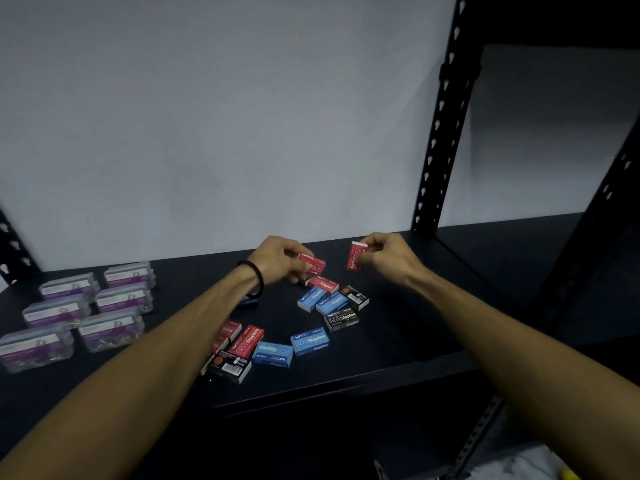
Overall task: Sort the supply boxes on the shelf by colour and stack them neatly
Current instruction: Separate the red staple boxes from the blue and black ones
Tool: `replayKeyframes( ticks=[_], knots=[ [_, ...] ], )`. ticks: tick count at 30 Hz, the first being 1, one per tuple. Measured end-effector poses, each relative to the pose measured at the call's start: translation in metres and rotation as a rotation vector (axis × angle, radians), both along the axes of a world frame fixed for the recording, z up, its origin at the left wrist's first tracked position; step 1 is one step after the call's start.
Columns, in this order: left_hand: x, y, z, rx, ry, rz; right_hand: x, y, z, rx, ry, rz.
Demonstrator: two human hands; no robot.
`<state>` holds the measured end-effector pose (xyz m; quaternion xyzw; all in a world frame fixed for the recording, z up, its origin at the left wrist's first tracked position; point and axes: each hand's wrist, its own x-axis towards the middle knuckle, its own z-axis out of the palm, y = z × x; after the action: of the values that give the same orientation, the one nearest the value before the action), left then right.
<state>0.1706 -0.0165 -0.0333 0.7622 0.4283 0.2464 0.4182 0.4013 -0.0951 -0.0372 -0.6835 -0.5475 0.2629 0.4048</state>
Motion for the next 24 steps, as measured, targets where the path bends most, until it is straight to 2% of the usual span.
replayKeyframes(
  ticks=[3, 10, 19, 24],
  knots=[
    [0.027, 0.004, -0.003, 0.044, 0.014, 0.018, 0.020, 0.000, -0.006, -0.003, -0.015, -0.022],
    [0.078, 0.011, -0.009, 0.304, 0.156, 0.038, 0.049, 0.004, -0.021, -0.025, -0.090, -0.012],
    [0.092, 0.016, -0.031, 0.323, 0.170, -0.056, 0.058, 0.015, -0.033, -0.022, -0.148, 0.022],
    [0.094, 0.019, -0.029, 0.312, 0.195, -0.143, 0.066, 0.025, -0.029, -0.062, -0.388, 0.072]
  ],
)
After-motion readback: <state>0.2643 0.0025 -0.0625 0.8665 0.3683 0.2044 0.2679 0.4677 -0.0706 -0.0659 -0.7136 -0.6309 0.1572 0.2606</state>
